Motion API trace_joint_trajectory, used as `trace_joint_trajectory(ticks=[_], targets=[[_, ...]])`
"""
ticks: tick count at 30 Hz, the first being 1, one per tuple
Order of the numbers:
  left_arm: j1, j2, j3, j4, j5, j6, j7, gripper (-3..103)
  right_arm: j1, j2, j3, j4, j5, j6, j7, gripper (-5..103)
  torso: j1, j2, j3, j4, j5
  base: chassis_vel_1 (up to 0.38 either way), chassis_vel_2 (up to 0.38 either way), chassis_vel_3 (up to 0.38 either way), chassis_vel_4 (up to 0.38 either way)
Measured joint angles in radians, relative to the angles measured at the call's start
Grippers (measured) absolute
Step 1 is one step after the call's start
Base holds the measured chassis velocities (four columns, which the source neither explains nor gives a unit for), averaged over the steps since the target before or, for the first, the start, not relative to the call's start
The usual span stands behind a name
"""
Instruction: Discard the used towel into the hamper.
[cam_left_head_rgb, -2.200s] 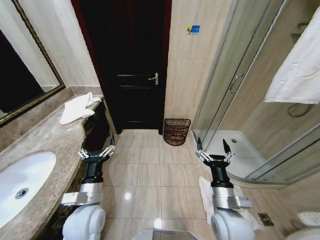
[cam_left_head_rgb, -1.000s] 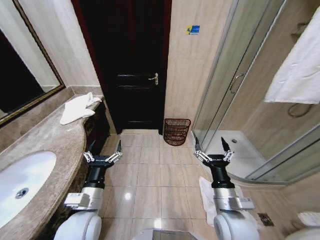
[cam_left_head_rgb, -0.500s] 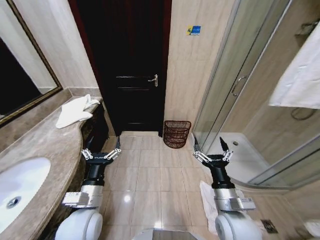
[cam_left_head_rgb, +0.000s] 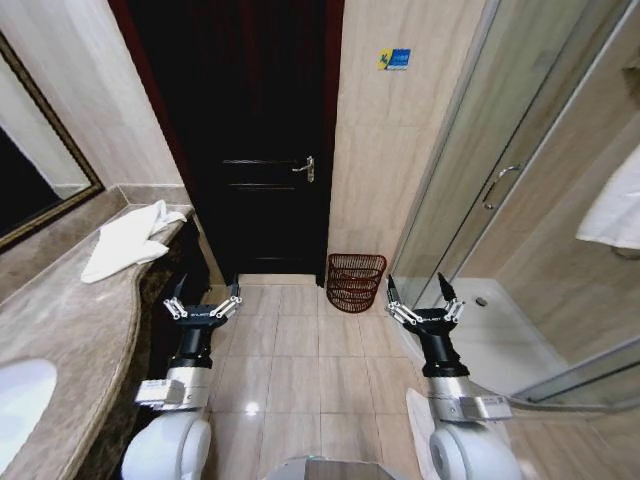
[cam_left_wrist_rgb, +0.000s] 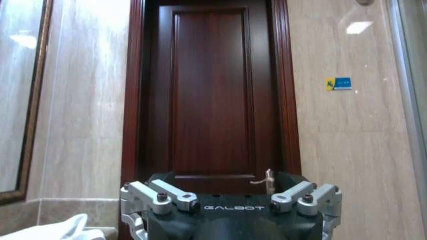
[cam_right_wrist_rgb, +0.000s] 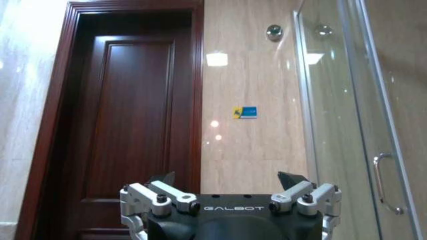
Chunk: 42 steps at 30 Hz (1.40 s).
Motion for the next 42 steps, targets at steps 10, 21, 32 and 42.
trace_joint_trajectory(ticks=[10,21,32,42], targets=[[-0.008,0.000,0.006,0.016,-0.011,-0.003,0.003,100,0.003,0.000,0.009,0.008,0.001,0.013,0.023,100,-0.001,0.000,0.000,0.0002,0.0002,0.000,0.003,-0.003,0.000],[-0.012,0.000,0.009,0.021,-0.016,-0.034,-0.005,100,0.005,0.000,0.013,0.017,-0.019,-0.008,0.006,100,-0.001,0.000,0.000,0.0003,0.0002,0.000,0.000,0.000,0.000],[-0.014,0.000,0.009,0.021,0.002,-0.043,-0.049,100,-0.001,0.000,0.017,0.019,-0.012,0.015,0.007,100,-0.001,0.000,0.000,0.0002,0.0002,0.000,0.000,0.000,0.000],[-0.009,0.000,0.014,0.022,0.028,-0.066,-0.046,100,-0.010,0.000,0.016,0.035,-0.022,-0.003,0.006,100,0.000,0.000,0.000,0.0002,0.0002,0.005,0.004,-0.004,-0.003]])
